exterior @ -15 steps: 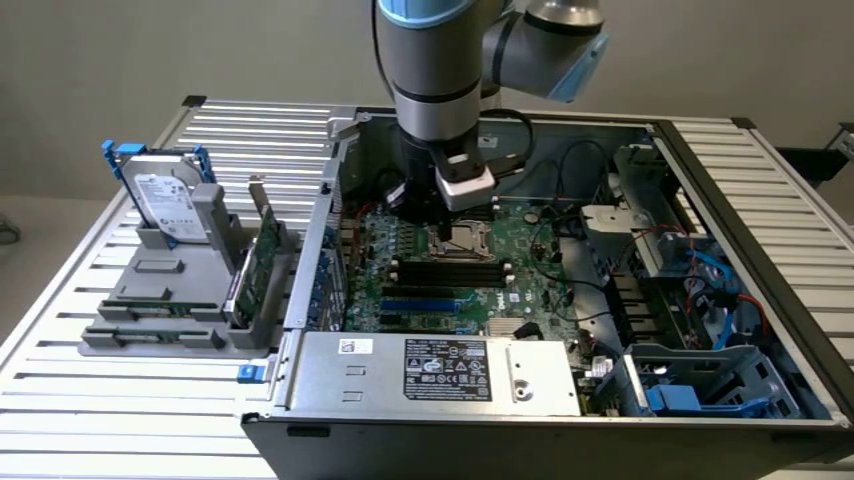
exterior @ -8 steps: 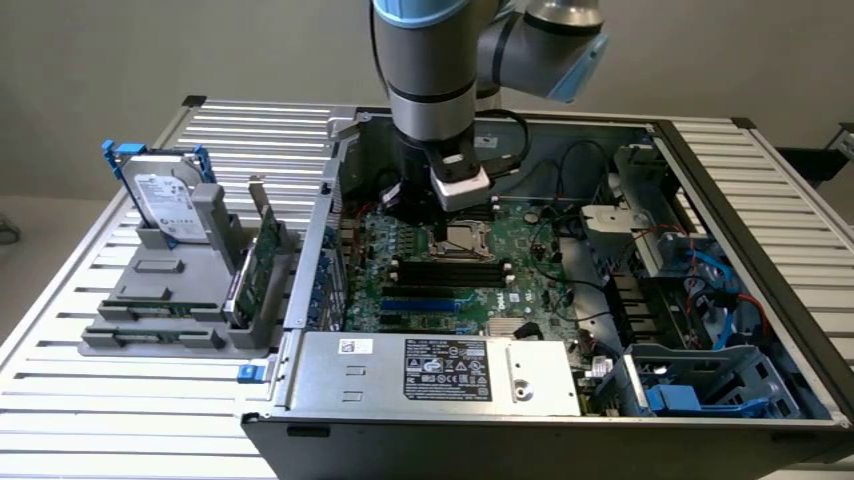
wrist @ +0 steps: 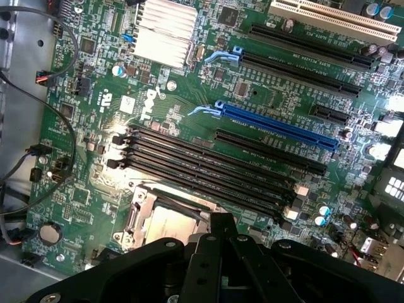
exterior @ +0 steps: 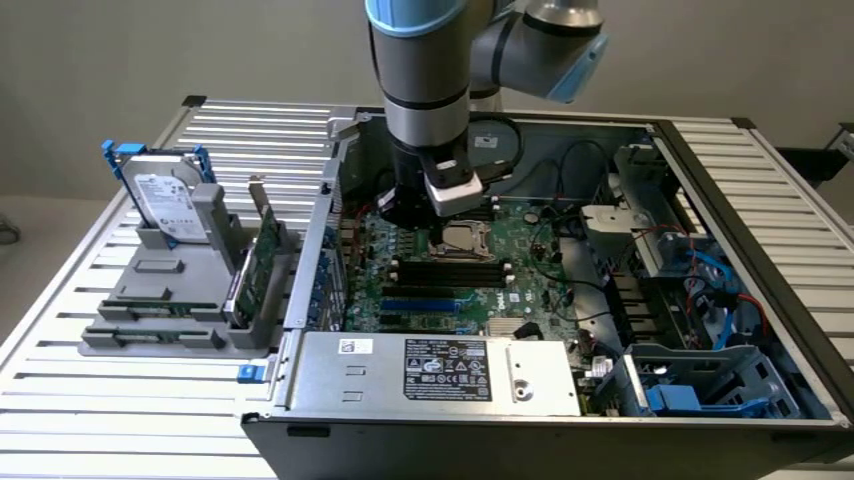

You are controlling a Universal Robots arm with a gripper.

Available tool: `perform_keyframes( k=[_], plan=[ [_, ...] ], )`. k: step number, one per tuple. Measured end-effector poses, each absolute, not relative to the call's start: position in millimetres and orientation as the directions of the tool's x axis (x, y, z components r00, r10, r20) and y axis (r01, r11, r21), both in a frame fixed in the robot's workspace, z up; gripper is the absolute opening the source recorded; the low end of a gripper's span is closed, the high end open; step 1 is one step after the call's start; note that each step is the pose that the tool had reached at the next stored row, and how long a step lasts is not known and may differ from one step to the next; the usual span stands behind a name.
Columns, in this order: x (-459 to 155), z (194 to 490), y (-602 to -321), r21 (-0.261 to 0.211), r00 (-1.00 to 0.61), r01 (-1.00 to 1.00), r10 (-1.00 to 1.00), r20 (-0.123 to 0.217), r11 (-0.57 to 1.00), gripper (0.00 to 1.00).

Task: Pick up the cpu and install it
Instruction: 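Install the first cpu locking lever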

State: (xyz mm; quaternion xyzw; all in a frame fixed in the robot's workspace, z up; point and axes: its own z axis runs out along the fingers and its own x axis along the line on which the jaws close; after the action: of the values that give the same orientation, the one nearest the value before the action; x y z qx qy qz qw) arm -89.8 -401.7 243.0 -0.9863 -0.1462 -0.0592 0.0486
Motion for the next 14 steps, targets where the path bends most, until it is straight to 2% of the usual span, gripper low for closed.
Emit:
perform_keyframes(
  k=[7, 14],
  plan=[
    [-90.4, 237.4, -401.6, -0.079, 0.950, 0.294, 0.283, 0.130, -0.953, 0.11],
    [-91.3, 231.7, -401.6, -0.084, 0.953, 0.293, 0.283, 0.113, -0.953, 0.11]
  ],
)
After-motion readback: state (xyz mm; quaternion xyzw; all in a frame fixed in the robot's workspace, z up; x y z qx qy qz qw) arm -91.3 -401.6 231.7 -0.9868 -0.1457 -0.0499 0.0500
